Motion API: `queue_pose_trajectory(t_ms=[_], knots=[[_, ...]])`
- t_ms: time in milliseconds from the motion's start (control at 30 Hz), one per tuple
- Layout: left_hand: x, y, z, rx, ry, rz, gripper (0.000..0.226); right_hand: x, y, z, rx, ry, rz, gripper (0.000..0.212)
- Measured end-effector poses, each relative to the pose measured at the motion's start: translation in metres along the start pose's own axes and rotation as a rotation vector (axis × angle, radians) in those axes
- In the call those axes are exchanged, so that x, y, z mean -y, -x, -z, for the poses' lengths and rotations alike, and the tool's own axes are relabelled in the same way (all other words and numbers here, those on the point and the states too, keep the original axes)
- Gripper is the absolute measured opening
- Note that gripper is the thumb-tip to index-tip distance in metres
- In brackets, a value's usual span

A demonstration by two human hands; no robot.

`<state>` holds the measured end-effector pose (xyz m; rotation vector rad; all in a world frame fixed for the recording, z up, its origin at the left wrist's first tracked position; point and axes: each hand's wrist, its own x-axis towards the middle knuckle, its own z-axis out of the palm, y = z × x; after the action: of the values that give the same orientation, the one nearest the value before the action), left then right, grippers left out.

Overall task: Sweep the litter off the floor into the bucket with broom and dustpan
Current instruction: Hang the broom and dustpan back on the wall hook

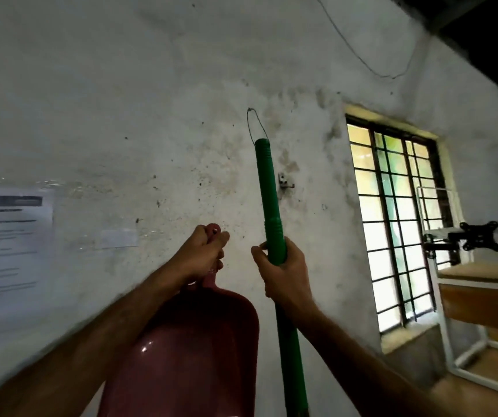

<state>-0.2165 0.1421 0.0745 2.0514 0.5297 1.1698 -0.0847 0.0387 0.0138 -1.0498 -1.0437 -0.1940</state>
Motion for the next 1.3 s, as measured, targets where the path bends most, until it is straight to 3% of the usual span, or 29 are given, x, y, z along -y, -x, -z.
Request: queue_pose_trajectory(t_ms=[167,333,500,667,833,900,1033,1167,1300], knots=[[0.006,-0.042,-0.032,0.072,0.036,-0.055,0.029,-0.018,-0.035,0.001,-0.005,-0.017,0.017,0.034],[-0.001,-0.086,-0.058,-0.031,0.109,-0.152,0.011,-0.049,-0.073,-0.001,0.020,0.041,0.066,0.034],[-0.002,-0.133,-0.080,-0.143,0.124,-0.265,0.041,-0.096,-0.107,0.009,0.022,0.254,0.068,0.033],[0.004,-0.161,-0.113,-0.004,0.198,-0.202,0.038,-0.140,-0.130,0.033,0.299,0.247,-0.061,0.045],[0.010,-0.196,-0.149,-0.007,0.193,-0.165,0.030,-0.178,-0.152,0.056,0.387,0.131,-0.128,0.049],[0.012,-0.207,-0.166,0.015,0.172,-0.166,0.029,-0.189,-0.171,0.069,0.329,0.115,-0.098,0.044],[0.020,-0.227,-0.204,0.019,0.084,-0.146,0.024,-0.184,-0.239,0.082,0.011,-0.086,-0.005,0.032],[0.027,-0.249,-0.237,0.033,0.009,-0.081,0.020,-0.179,-0.305,0.082,0.044,-0.032,0.171,0.027],[0.025,-0.267,-0.257,-0.046,-0.020,-0.052,0.022,-0.198,-0.348,0.090,0.066,-0.008,0.186,0.016]])
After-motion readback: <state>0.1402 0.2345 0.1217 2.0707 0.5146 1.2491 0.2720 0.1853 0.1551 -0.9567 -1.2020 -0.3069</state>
